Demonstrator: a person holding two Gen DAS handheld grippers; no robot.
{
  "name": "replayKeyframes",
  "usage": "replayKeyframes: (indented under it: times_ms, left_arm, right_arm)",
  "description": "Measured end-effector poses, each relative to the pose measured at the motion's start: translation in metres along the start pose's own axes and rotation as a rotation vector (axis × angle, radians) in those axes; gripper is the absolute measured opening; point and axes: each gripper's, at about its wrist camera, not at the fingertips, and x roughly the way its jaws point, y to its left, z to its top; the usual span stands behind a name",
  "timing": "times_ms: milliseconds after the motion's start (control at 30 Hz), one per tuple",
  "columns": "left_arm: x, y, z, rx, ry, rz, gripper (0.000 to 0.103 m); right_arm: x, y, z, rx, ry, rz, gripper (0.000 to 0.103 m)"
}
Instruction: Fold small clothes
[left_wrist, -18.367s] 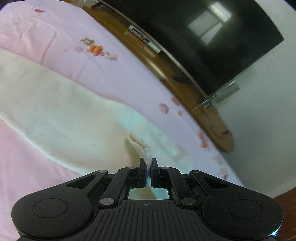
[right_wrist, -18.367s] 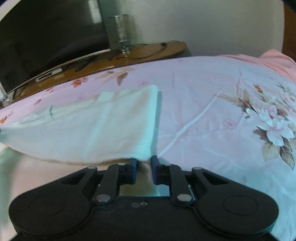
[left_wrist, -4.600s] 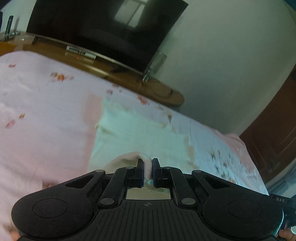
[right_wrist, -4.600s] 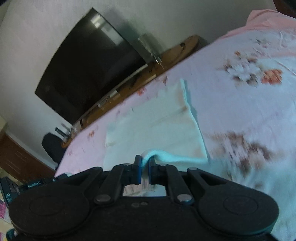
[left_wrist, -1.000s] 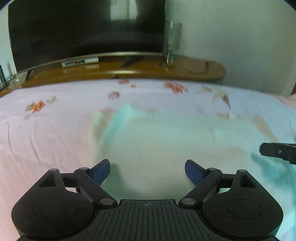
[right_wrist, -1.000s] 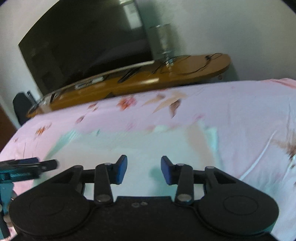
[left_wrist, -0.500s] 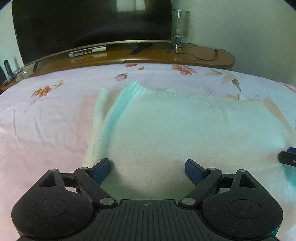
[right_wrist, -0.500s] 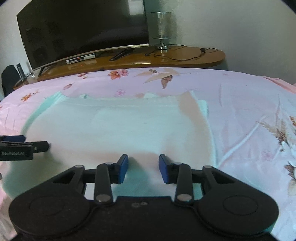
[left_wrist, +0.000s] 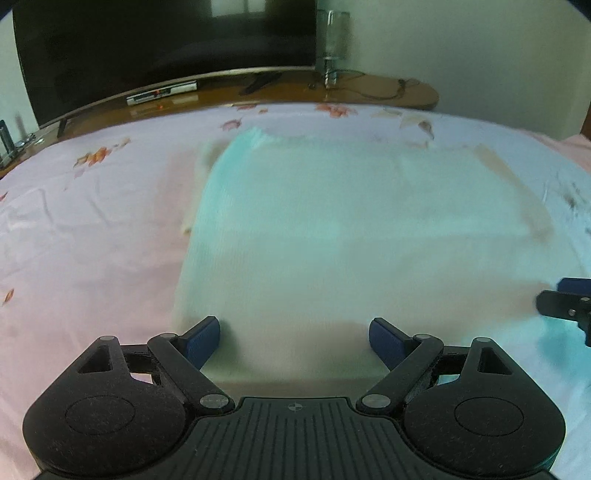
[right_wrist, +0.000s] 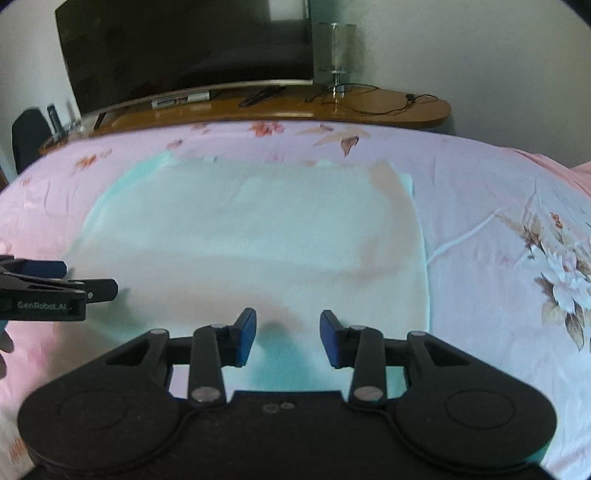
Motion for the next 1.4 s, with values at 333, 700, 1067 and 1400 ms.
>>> replayKeyframes:
  times_ms: [333,700,1067,1400]
  left_arm:
    - [0.007,0.001,-0.003,-0.001,0.002,0.004,0.097]
    - [-0.015,0.025,-0.008,-0.17,0.033,-0.082,0.097]
    - [-0.037,0.059,0.01,-0.213,0.043,-0.117,0.097]
    - [-0.041,0.081,0.042,-0.291,-0.001,-0.058,0.097]
  right_arm:
    - [0.015,-0.016,-0.015,-0.105,0.042,0.006,0.04]
    - [-0.011,-0.022,0.029,-0.01,0.117,0.132,0.041]
    - [-0.093,0.046,0.138,-0.119,-0.028,0.148,0.041]
    - [-0.081,0.035,0.18,-0.081,-0.212,0.064,0.051]
